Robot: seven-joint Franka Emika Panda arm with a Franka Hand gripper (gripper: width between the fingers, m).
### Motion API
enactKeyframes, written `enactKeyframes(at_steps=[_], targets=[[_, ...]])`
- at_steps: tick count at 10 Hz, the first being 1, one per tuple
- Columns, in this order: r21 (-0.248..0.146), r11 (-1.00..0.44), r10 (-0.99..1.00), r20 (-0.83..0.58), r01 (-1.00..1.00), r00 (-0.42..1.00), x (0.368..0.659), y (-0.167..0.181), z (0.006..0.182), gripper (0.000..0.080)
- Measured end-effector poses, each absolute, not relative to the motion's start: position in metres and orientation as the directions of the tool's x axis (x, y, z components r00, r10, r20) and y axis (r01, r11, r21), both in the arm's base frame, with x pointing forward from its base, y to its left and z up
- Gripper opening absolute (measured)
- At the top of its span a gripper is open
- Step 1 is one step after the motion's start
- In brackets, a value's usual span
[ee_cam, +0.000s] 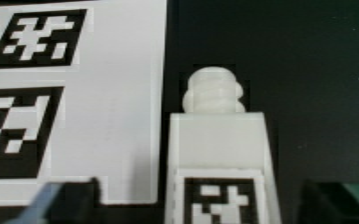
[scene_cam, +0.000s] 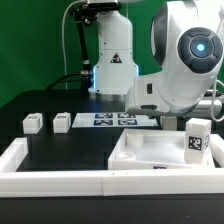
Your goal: Assemble square table
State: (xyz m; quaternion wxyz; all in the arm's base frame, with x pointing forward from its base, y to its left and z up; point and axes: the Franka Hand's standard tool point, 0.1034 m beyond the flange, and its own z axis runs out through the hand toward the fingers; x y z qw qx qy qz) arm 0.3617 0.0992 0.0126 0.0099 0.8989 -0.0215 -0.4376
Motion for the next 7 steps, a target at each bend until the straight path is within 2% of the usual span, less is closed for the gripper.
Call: enactKeyframes(at_steps=[1,2,3,7], targets=[[0.037,-0.999,-0.048,-0.786,-0.031,0.616,0.3618,0.0989,0.0125,0.0398],[0.037,-0.999,-0.049,-0.786,-0.032,0.616,0.362,0.0985,0.0125,0.0398],[0.044,-0.998,-0.058,-0.786,-0.037,0.616,0.3621,0.0987,0.0124,0.0285],[0.051,-0.998,-0.067,-0.786,-0.044,0.615,0.3624,0.0979,0.0124,0.0285]])
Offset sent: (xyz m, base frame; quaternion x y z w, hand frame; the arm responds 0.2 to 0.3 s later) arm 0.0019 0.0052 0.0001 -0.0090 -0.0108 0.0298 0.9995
